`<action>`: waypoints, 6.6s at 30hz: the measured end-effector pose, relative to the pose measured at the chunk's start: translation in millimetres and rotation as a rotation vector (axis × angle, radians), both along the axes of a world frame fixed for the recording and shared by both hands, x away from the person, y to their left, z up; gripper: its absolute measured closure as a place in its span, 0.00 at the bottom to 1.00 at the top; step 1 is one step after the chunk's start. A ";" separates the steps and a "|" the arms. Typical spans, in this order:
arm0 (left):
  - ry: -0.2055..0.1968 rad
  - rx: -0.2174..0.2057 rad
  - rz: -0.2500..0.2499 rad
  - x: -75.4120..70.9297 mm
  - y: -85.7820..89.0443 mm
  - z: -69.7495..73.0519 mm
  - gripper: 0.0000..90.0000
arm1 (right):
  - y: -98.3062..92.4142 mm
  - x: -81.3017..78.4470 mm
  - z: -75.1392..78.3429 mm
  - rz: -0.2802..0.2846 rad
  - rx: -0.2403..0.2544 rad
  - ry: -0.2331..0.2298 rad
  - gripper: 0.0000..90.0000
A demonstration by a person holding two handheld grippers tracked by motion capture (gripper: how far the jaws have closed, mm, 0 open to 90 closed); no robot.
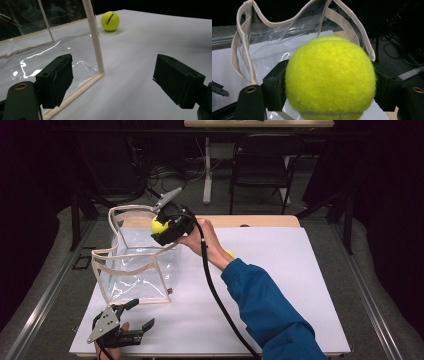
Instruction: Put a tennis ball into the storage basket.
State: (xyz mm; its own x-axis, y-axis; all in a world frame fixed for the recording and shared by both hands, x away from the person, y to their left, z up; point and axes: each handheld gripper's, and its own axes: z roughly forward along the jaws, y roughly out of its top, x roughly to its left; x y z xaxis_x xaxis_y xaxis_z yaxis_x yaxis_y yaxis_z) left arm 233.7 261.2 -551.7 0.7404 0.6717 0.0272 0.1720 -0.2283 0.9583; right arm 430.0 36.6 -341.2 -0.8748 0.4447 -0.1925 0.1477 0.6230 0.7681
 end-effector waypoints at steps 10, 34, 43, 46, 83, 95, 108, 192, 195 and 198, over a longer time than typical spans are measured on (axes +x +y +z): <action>0.003 0.001 -0.001 0.4 -0.2 -0.3 0.18 | 3.9 2.3 -6.5 -0.003 -0.008 0.022 0.28; 0.000 0.003 -0.004 0.4 0.1 -0.1 0.18 | -23.4 -1.3 -6.2 0.015 0.043 0.048 0.10; 0.002 0.003 -0.004 0.8 -0.6 -0.3 0.18 | -44.1 -4.5 -10.1 0.011 0.042 0.057 0.08; 0.004 0.009 -0.009 0.6 -0.1 0.2 0.18 | -50.3 -5.9 -12.1 0.008 0.039 0.059 0.07; 0.002 0.012 -0.011 0.1 -1.3 0.6 0.18 | -130.3 -25.2 -59.3 -0.088 -0.011 0.095 0.06; 0.005 0.000 -0.005 -1.4 0.4 -0.3 0.18 | -143.3 -32.7 -78.1 -0.105 -0.024 0.124 0.06; 0.007 -0.011 0.009 -3.7 4.1 -1.1 0.18 | -158.2 -39.7 -101.3 -0.122 -0.050 0.166 0.05; -0.014 0.016 -0.027 0.1 -5.8 0.3 0.18 | -173.2 1.6 -153.4 -0.246 -0.099 0.263 0.00; -0.010 0.016 -0.026 0.4 -5.9 0.1 0.17 | -172.5 3.6 -154.4 -0.249 -0.108 0.256 0.00; -0.011 0.021 -0.029 0.5 -5.7 0.1 0.18 | -172.8 8.0 -154.1 -0.252 -0.111 0.274 0.00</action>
